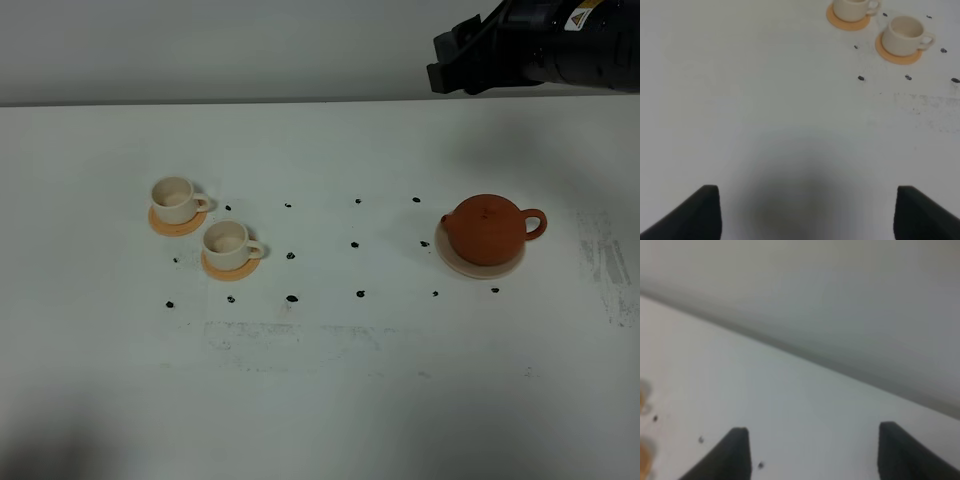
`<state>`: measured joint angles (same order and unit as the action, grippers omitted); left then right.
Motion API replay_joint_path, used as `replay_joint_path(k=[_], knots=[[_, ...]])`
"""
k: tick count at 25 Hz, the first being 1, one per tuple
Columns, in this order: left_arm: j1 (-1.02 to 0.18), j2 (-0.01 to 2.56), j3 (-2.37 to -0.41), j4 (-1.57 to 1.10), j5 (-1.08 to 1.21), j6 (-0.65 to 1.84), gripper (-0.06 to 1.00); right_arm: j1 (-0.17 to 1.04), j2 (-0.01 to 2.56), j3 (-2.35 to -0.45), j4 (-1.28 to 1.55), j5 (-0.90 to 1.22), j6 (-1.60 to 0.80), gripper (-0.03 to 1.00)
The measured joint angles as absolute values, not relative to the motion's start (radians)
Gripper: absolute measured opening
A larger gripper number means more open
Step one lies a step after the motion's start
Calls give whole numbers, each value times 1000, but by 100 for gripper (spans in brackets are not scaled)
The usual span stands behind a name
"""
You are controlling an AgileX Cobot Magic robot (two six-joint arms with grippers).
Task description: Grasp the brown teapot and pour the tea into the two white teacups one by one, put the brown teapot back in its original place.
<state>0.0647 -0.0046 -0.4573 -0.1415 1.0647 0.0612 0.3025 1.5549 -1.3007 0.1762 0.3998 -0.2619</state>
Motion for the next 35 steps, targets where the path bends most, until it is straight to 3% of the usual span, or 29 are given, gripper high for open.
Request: replay_joint_path(k=[9, 19, 26, 35], knots=[[65, -5, -457, -142, 1065, 61, 67, 267, 1511, -1312, 71, 653, -160, 53], [65, -5, -457, -142, 1065, 61, 67, 248, 1353, -1077, -42, 523, -71, 51], [65, -5, -457, -142, 1065, 61, 67, 236, 1474, -1057, -122, 498, -69, 48], [65, -5, -457, -142, 1065, 61, 67, 137, 1729, -1229, -107, 467, -53, 47]])
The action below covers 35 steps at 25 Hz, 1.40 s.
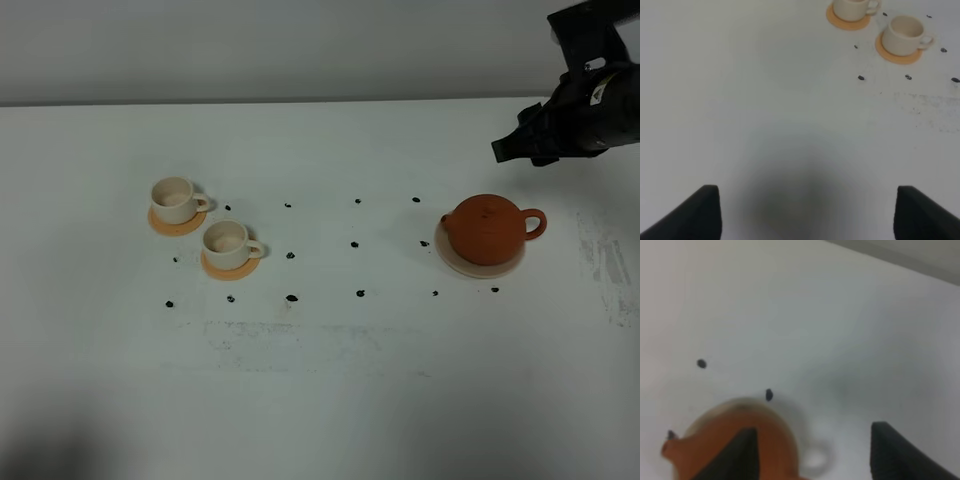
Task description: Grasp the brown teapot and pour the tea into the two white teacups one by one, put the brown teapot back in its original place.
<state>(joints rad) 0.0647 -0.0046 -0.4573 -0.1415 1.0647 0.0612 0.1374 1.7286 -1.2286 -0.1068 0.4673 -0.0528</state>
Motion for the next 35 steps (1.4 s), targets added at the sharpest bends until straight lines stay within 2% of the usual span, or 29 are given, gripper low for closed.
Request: replay_joint_path(k=[14, 35], knots=[[65, -5, -457, -142, 1065, 61, 67, 31, 1906, -1240, -108, 381, -51, 47], [65, -5, -457, -142, 1065, 61, 67, 18, 2014, -1241, -82, 349, -34, 47]])
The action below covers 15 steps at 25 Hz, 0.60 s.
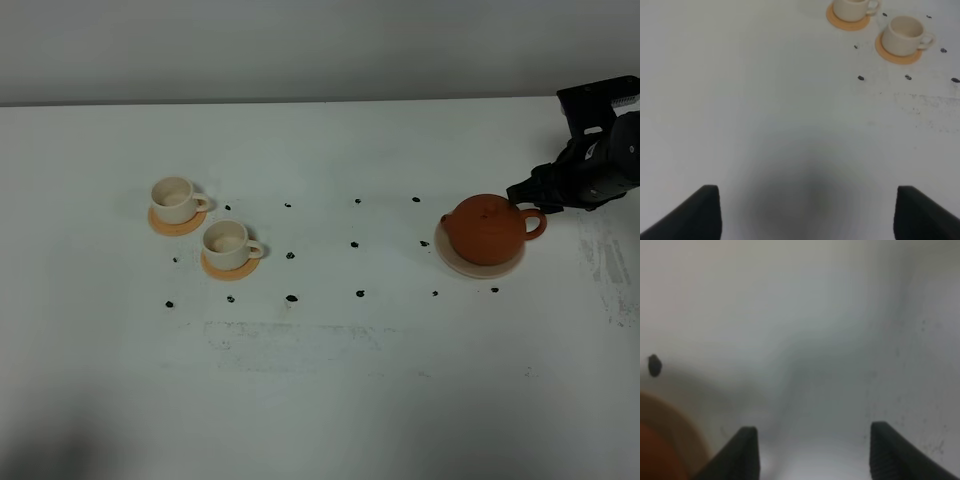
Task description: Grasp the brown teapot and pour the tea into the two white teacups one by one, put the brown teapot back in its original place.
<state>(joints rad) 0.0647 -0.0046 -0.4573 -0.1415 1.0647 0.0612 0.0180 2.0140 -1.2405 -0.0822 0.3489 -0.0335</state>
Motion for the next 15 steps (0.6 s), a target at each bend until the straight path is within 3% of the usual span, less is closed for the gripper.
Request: replay_joint_path(k=[15], knots=[[65, -5, -457, -142, 1065, 60, 67, 14, 2011, -1244, -80, 467, -33, 47]])
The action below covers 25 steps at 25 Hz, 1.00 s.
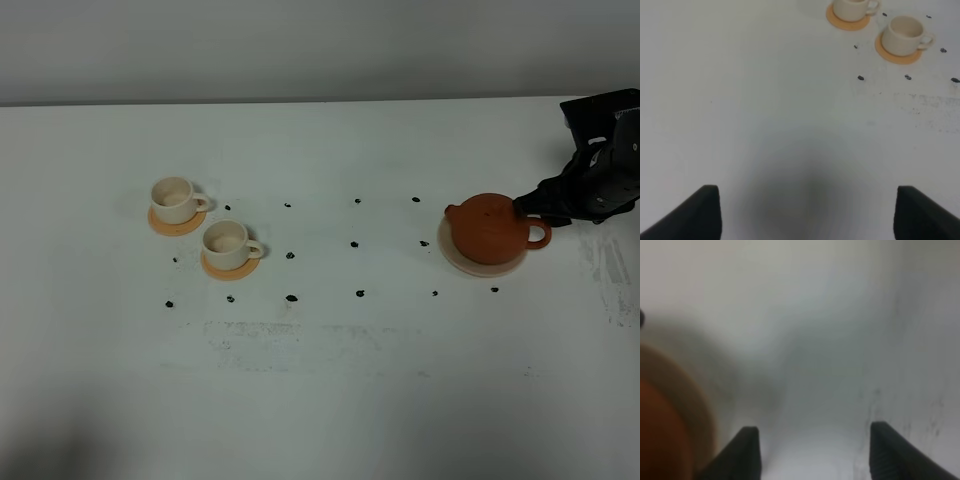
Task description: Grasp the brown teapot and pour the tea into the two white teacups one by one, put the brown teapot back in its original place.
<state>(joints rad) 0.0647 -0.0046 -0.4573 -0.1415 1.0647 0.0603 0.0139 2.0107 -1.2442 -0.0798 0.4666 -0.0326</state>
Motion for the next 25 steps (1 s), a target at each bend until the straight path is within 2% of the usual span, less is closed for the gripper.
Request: replay_joint_path(k=[25], knots=[[65, -5, -457, -142, 1065, 61, 67, 42, 1964, -1244, -89, 634, -66, 47]])
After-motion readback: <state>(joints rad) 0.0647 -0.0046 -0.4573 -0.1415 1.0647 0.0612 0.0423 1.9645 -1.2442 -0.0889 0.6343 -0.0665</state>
